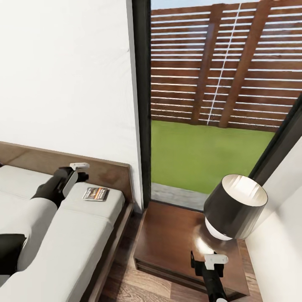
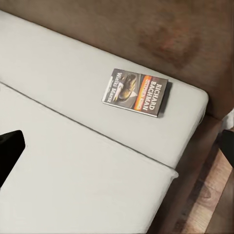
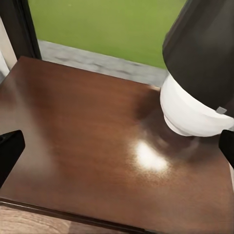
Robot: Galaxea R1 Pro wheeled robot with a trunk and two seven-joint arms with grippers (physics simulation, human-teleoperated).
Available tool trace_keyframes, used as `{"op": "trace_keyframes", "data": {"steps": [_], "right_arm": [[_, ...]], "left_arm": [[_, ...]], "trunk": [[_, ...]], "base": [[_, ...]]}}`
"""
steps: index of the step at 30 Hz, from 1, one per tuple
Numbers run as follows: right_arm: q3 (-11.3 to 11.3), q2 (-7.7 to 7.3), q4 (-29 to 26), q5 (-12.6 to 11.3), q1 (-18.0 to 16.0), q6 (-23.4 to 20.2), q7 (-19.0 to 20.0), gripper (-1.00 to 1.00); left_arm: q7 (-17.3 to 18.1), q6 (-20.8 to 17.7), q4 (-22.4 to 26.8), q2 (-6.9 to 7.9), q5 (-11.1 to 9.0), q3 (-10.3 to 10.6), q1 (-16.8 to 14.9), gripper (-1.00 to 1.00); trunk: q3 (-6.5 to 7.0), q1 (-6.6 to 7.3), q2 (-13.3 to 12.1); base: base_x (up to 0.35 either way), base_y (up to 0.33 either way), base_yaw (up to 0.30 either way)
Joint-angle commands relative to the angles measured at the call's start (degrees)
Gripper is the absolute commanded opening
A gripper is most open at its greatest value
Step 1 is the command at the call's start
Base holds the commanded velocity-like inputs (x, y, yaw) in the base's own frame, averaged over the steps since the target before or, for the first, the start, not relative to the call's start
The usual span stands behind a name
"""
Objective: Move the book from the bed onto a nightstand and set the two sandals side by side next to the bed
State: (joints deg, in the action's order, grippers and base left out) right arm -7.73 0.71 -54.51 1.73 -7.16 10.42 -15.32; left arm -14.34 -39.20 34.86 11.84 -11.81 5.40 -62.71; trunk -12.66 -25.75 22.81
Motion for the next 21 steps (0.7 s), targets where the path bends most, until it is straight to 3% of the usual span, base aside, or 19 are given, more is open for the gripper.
{"op": "trace_keyframes", "data": {"steps": [1,13,21], "right_arm": [[-0.1,-0.01,0.0,0.2,0.0,0.1,-0.4,1.00],[-0.1,-0.01,0.0,0.2,0.0,0.0,-0.4,1.00],[-0.1,-0.01,0.1,0.2,0.0,0.0,-0.5,1.00]], "left_arm": [[-0.5,-0.2,0.3,0.10,-0.6,0.5,-0.1,1.00],[-0.4,-0.3,2.2,0.08,-0.4,0.7,-0.1,1.00],[-0.4,-0.3,2.2,0.15,-0.2,0.7,-0.1,1.00]], "trunk": [[-0.11,-0.03,0.1],[-0.11,-0.03,0.1],[-0.11,-0.03,0.1]], "base": [[0.000,0.000,0.000],[0.002,0.000,0.000],[0.207,0.000,0.000]]}}
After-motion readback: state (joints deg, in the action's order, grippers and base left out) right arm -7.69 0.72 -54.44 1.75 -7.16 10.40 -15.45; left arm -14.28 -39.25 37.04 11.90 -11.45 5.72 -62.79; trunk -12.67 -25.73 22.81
